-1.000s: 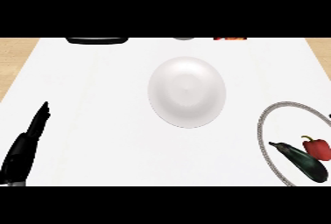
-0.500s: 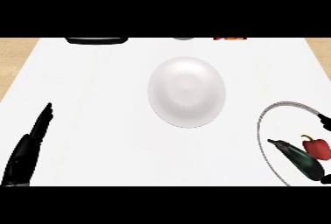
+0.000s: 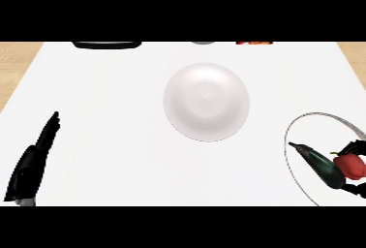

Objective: Pick the bell pepper from the placemat and place it in the plate

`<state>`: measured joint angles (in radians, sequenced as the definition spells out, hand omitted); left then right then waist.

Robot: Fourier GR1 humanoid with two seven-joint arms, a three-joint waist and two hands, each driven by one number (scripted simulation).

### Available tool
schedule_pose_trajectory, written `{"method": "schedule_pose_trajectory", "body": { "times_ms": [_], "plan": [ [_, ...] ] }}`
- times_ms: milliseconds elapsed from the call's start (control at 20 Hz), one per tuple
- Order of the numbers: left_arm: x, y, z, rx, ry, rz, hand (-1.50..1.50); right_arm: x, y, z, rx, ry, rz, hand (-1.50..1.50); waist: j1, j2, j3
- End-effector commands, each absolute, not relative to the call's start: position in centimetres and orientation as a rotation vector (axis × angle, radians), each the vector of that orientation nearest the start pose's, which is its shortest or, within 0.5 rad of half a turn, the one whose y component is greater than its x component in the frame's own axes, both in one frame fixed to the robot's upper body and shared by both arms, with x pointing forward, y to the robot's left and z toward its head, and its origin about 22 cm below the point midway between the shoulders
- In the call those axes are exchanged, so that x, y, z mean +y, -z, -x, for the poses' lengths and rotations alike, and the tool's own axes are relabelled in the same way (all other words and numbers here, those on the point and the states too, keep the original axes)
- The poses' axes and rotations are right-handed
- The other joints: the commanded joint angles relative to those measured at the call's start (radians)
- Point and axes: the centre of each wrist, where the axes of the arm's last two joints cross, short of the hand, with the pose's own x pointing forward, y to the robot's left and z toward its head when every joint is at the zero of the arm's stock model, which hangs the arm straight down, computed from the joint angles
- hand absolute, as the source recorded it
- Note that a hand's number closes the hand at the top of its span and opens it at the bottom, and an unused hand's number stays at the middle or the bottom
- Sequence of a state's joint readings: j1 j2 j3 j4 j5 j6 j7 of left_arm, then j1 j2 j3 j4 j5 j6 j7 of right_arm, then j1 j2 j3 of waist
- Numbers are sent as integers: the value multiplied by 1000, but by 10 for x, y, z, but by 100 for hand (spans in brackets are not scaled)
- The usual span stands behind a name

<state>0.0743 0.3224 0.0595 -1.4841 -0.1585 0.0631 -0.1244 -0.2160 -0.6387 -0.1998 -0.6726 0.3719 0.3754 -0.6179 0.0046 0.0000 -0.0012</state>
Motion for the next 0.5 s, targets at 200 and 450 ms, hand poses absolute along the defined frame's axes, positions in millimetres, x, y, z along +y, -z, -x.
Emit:
{"method": "schedule_pose_trajectory", "body": {
  "times_ms": [200, 450],
  "plan": [
    [328, 14, -215, -1520, 312, -466, 0, -466, 15, -273, -1229, -754, 519, 150, 14, 4, 1],
    [331, 3, -219, -1548, 337, -430, 0, -465, -26, -310, -995, -932, 860, 150, 52, 11, 2]
  ]
}}
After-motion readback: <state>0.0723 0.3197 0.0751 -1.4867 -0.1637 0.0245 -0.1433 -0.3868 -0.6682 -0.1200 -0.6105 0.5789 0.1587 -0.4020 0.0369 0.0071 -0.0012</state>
